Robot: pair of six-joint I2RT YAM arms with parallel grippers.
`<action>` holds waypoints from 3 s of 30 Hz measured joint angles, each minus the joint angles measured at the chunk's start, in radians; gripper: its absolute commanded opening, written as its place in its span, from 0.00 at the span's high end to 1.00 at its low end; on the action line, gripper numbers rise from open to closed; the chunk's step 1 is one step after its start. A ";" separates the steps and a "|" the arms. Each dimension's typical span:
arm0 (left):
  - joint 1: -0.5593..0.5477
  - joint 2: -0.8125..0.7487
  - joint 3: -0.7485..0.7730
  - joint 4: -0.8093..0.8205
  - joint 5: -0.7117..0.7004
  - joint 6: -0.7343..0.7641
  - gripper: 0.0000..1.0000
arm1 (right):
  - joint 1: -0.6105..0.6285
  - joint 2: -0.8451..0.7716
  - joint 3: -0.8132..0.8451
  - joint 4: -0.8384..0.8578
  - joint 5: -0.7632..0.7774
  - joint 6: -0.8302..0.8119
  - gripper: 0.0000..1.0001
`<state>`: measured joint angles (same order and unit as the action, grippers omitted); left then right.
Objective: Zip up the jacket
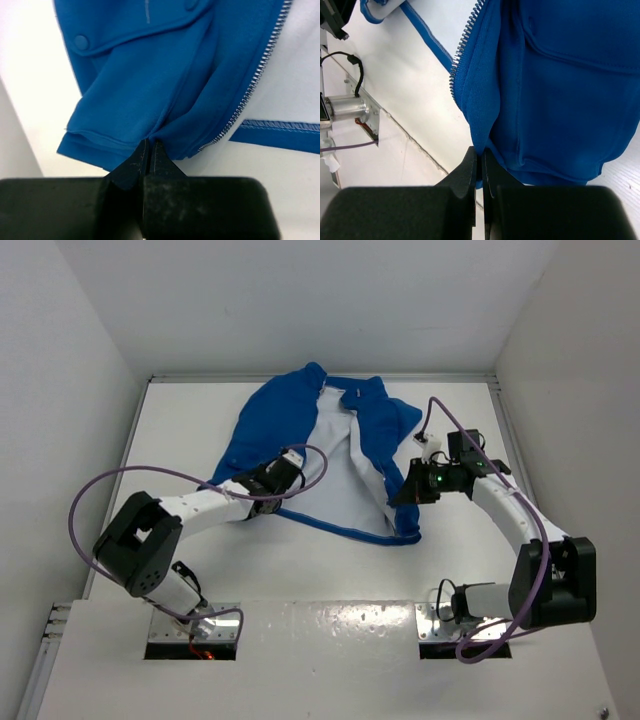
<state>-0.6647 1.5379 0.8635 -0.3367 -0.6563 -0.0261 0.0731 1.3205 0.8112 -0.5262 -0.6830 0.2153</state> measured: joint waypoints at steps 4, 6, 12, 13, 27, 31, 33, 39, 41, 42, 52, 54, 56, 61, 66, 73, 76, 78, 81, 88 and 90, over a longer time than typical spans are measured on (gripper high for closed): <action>0.005 -0.003 -0.006 -0.002 0.066 0.000 0.97 | 0.000 -0.010 0.000 -0.007 0.003 -0.006 1.00; 0.009 -0.004 -0.009 -0.010 0.105 0.003 0.87 | 0.000 -0.011 0.000 -0.007 0.003 -0.006 1.00; 0.037 -0.004 -0.009 -0.034 0.224 0.021 0.71 | 0.000 -0.011 0.000 -0.010 0.003 -0.006 1.00; 0.039 -0.004 -0.009 -0.037 0.240 0.024 0.71 | 0.000 -0.011 0.000 -0.010 0.003 -0.006 1.00; 0.108 0.054 0.027 -0.065 0.343 0.027 0.63 | -0.002 -0.011 0.000 -0.011 0.004 -0.006 1.00; 0.132 0.063 0.034 -0.068 0.386 0.048 0.50 | -0.002 -0.011 0.000 -0.011 0.006 -0.006 1.00; 0.147 0.063 0.039 -0.075 0.414 0.056 0.48 | -0.002 -0.011 0.000 -0.014 0.009 -0.006 1.00; 0.189 0.063 0.051 -0.091 0.494 0.079 0.47 | -0.003 -0.011 0.000 -0.017 0.012 -0.006 1.00; 0.199 0.063 0.053 -0.097 0.518 0.092 0.47 | -0.005 -0.011 0.000 -0.017 0.014 -0.006 1.00; 0.201 0.063 0.054 -0.098 0.524 0.094 0.46 | -0.005 -0.011 0.000 -0.017 0.016 -0.006 1.00; 0.245 0.029 0.073 -0.146 0.667 0.131 0.39 | -0.007 -0.011 0.000 -0.018 0.018 -0.008 1.00; 0.246 0.024 0.079 -0.150 0.685 0.136 0.39 | -0.007 -0.011 0.000 -0.018 0.018 -0.008 1.00; 0.246 0.022 0.082 -0.152 0.695 0.142 0.39 | -0.007 -0.011 0.000 -0.018 0.018 -0.009 1.00; 0.246 0.022 0.082 -0.155 0.681 0.148 0.37 | -0.007 -0.011 0.000 -0.018 0.019 -0.009 1.00; 0.246 0.026 0.082 -0.155 0.661 0.150 0.35 | -0.007 -0.011 0.000 -0.018 0.019 -0.010 1.00; 0.232 0.031 0.082 -0.155 0.660 0.149 0.35 | -0.007 -0.011 0.000 -0.018 0.021 -0.010 1.00; 0.224 0.031 0.080 -0.156 0.664 0.146 0.35 | -0.007 -0.011 0.000 -0.019 0.022 -0.010 1.00; 0.220 0.031 0.075 -0.156 0.671 0.145 0.29 | -0.007 -0.011 0.000 -0.019 0.024 -0.010 1.00; 0.212 0.031 0.065 -0.162 0.680 0.139 0.28 | -0.007 -0.011 0.000 -0.021 0.025 -0.010 1.00; 0.201 0.032 0.063 -0.171 0.679 0.129 0.34 | -0.007 -0.011 0.001 -0.021 0.026 -0.010 1.00; 0.199 0.039 0.063 -0.171 0.672 0.120 0.40 | -0.007 -0.011 0.001 -0.021 0.026 -0.010 1.00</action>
<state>-0.4660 1.5772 0.9264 -0.5079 0.0154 0.0940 0.0658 1.3094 0.8120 -0.5476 -0.6571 0.2050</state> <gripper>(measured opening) 0.646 0.011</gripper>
